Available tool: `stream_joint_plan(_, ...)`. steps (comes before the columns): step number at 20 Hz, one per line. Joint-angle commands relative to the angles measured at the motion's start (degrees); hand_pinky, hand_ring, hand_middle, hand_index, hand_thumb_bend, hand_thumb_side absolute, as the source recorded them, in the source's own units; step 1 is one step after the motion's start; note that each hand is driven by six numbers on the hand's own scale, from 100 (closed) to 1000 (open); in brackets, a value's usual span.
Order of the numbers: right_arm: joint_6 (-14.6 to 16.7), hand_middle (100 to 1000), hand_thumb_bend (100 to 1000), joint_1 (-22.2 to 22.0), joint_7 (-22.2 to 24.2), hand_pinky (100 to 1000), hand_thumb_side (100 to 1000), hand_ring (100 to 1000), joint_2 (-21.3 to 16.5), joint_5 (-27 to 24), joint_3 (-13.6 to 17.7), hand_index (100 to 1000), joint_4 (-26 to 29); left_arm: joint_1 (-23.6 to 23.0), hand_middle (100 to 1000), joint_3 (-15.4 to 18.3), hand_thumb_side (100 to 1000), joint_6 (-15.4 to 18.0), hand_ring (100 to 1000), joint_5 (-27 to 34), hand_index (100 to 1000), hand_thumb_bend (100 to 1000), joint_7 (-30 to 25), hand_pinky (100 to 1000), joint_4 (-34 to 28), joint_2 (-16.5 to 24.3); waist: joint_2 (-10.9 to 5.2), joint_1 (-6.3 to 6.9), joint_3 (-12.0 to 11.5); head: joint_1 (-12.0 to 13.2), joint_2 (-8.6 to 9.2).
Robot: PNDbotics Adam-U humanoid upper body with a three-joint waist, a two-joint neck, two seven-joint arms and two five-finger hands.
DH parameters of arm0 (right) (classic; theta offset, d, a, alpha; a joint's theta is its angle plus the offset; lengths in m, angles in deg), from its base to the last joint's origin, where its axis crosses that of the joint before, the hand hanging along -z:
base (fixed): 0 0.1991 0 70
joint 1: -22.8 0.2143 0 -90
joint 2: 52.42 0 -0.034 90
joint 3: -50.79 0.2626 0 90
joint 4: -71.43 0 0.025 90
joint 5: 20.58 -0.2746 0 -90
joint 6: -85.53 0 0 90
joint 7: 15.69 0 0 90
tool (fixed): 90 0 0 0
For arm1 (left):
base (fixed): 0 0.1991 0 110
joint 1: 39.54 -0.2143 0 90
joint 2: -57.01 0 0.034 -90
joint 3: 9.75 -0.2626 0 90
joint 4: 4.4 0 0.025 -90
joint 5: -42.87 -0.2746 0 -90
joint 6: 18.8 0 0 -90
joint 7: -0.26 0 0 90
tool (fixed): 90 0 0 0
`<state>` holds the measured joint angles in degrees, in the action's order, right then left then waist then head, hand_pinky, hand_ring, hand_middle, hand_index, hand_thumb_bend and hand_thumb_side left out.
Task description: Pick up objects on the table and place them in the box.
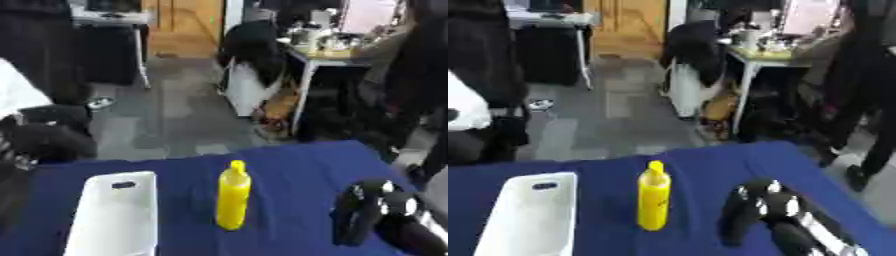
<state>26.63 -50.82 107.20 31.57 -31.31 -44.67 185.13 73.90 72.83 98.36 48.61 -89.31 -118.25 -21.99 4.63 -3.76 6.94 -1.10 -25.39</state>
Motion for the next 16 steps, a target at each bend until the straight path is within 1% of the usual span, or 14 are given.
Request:
stream_joint_plan(1, 8.2, 527, 100, 0.5, 5.5, 276, 992, 445, -0.5, 3.2, -0.4, 582, 0.9, 0.5, 807, 0.2, 992, 0.0, 573, 0.2, 806, 265, -0.2, 668, -0.7, 0.6, -0.66, 0.08, 0.0, 2.0, -0.38)
stream_joint_plan(4, 9.5, 530, 100, 0.4, 6.0, 270, 1000, 440, -0.2, 0.8, -2.5, 594, 0.9, 0.6, 807, 0.1, 993, 0.0, 573, 0.2, 806, 265, -0.2, 668, -0.7, 0.6, -0.70, 0.08, -0.1, 2.2, -0.24)
stream_joint_plan(5, 9.6, 530, 100, 0.3, 6.5, 269, 1000, 441, -0.2, -0.3, -2.7, 594, 0.9, 0.6, 807, 0.1, 993, 0.0, 573, 0.2, 806, 265, -0.2, 668, -0.7, 0.6, -0.74, 0.09, -0.1, 2.3, -0.20)
stream_joint_plan(6, 9.3, 529, 108, 0.1, 6.8, 267, 1000, 440, -0.4, -0.6, -2.0, 590, 0.9, 0.5, 807, 0.2, 992, -0.1, 574, 0.2, 806, 265, -0.2, 668, -0.7, 0.6, -0.80, 0.11, -0.1, 2.6, -0.10)
stream_joint_plan(7, 8.7, 528, 126, -0.1, 6.6, 264, 980, 438, -0.5, -0.4, -1.0, 593, 0.9, 0.5, 807, 0.3, 992, -0.1, 574, 0.2, 806, 266, -0.1, 668, -0.7, 0.6, -0.85, 0.13, 0.0, 2.8, 0.02)
stream_joint_plan(9, 5.8, 528, 189, -0.9, 3.2, 247, 920, 426, -0.6, 1.9, 2.5, 604, 0.9, 0.4, 807, 0.6, 991, -0.2, 574, 0.2, 806, 267, 0.2, 669, -0.7, 0.6, -1.00, 0.20, 0.0, 3.7, 0.44)
stream_joint_plan(10, 3.1, 533, 218, -1.4, -0.9, 238, 885, 418, -0.4, 3.5, 4.7, 622, 0.9, 0.3, 807, 0.8, 990, -0.3, 575, 0.1, 806, 268, 0.5, 668, -0.7, 0.6, -1.07, 0.24, 0.0, 4.2, 0.91)
stream_joint_plan(11, 0.8, 553, 259, -1.6, -5.1, 238, 866, 419, -0.4, 5.2, 5.8, 655, 0.9, 0.2, 808, 0.9, 991, -0.4, 575, 0.1, 806, 267, 0.7, 669, -0.7, 0.6, -1.11, 0.25, -0.1, 4.4, 1.21)
stream_joint_plan(12, -1.7, 565, 305, -1.9, -10.2, 243, 853, 423, -0.3, 6.6, 7.0, 679, 0.9, 0.1, 808, 1.0, 991, -0.4, 574, 0.0, 806, 266, 0.8, 668, -0.7, 0.6, -1.12, 0.30, -0.1, 4.6, 1.89)
stream_joint_plan(13, -4.0, 575, 328, -2.0, -15.2, 245, 837, 424, -0.4, 8.1, 7.7, 695, 0.9, 0.0, 808, 1.0, 992, -0.5, 574, -0.1, 806, 266, 0.9, 668, -0.7, 0.6, -1.14, 0.31, -0.1, 4.7, 2.25)
stream_joint_plan(14, -6.4, 588, 370, -2.2, -20.2, 249, 828, 427, -0.8, 9.8, 8.2, 709, 0.9, -0.1, 808, 1.0, 992, -0.6, 574, -0.3, 807, 265, 0.9, 668, -0.7, 0.7, -1.17, 0.29, -0.2, 4.7, 2.44)
stream_joint_plan(15, -8.1, 585, 363, -2.2, -24.3, 248, 829, 426, -1.1, 11.5, 8.0, 706, 0.9, -0.1, 808, 0.9, 992, -0.6, 574, -0.4, 807, 265, 0.8, 668, -0.7, 0.7, -1.19, 0.28, -0.3, 4.6, 2.53)
stream_joint_plan(16, -10.1, 617, 410, -2.4, -28.2, 267, 818, 442, -1.8, 13.2, 8.0, 733, 0.9, -0.1, 809, 0.9, 992, -0.7, 574, -0.5, 807, 264, 0.7, 668, -0.7, 0.7, -1.21, 0.24, -0.3, 4.1, 2.61)
